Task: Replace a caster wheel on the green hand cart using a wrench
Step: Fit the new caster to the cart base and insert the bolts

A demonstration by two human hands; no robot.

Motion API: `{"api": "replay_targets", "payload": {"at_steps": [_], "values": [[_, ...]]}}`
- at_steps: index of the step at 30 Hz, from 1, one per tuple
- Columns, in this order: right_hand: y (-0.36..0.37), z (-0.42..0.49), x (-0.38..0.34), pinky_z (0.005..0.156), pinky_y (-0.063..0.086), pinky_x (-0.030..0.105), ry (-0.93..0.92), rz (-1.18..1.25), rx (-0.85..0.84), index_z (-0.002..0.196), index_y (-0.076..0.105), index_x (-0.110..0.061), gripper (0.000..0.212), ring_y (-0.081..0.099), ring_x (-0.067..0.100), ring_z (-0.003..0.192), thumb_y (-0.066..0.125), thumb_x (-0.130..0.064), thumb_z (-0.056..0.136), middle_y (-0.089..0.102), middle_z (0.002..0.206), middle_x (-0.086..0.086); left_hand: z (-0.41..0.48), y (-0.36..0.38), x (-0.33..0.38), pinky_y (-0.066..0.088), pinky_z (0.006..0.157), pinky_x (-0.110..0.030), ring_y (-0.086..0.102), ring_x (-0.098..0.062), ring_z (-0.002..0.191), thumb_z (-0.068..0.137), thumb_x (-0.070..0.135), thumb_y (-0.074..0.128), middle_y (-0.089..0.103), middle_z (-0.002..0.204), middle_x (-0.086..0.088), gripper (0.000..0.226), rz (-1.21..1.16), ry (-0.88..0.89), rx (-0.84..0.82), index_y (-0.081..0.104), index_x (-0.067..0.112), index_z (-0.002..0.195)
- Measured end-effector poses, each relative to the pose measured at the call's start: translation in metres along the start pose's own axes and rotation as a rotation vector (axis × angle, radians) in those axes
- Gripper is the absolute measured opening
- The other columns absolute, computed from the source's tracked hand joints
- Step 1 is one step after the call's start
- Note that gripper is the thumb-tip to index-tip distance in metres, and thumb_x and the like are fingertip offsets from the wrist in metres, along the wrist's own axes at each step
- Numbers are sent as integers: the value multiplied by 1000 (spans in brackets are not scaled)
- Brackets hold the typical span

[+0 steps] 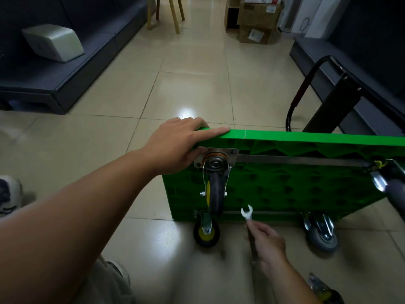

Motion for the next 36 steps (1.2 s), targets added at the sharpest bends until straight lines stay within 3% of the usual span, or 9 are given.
{"api": "replay_targets", "payload": {"at_steps": [4,6,9,11,16,19,25,30,36], "values": [[-67,13,59,66,49,29,209,-462,10,89,77,2,14,63,23,68,83,-8,81,72,71,11,-1,0,2,42,77,-37,57,-26,103,100,34,52,59,129,-3,65,-9,12,-18,29,44,160],[-100,12,75,78,49,28,358,-718,36,110,72,3,40,64,24,87,84,-23,82,72,100,16,1,1,3,42,74,-38,59,-31,101,100,30,59,60,127,-6,66,-16,17,-27,32,44,159],[-136,18,79,95,43,33,499,-675,101,146,42,8,83,54,29,111,83,-29,84,58,133,23,3,1,3,42,72,-39,59,-37,101,99,26,63,61,126,-12,68,-18,14,-35,35,43,158],[-146,26,78,96,42,36,548,-646,69,147,40,4,74,52,31,113,72,-34,93,55,133,24,4,1,2,42,75,-41,58,-38,103,99,27,62,59,128,-14,69,-10,0,-36,32,44,159],[-151,41,75,70,34,36,511,-532,92,93,50,-6,22,41,25,81,63,-22,99,49,93,17,2,1,3,45,80,-47,54,-41,110,99,36,50,55,133,-16,65,3,-21,-44,26,46,159],[-147,45,75,58,29,29,444,-502,95,71,47,-7,32,35,19,60,52,-10,103,43,70,10,-1,-1,5,47,81,-52,54,-44,111,98,38,46,54,134,-20,64,4,-30,-56,27,43,159],[-134,52,70,54,23,27,370,-493,82,71,45,-10,31,30,16,58,46,0,100,36,68,7,-1,-2,3,46,81,-49,55,-42,112,99,38,49,55,133,-17,64,-1,-32,-48,28,44,159],[-118,49,65,61,30,31,306,-516,81,76,60,-8,16,45,23,72,61,-5,92,51,73,14,0,-1,0,42,77,-41,56,-39,106,100,33,53,58,130,-15,64,-17,-30,-36,29,45,159],[-72,46,75,55,48,31,209,-445,12,81,66,-5,15,58,24,50,67,8,87,65,62,16,2,1,-4,37,75,-38,57,-37,104,101,30,57,59,127,-15,66,6,-4,-30,30,41,160]]}}
Point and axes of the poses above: each hand's wrist, its own z-axis towards the middle knuckle, its own y-axis out of the palm, x = y × z, the point moved 3 cm from there along z, towards the middle knuckle
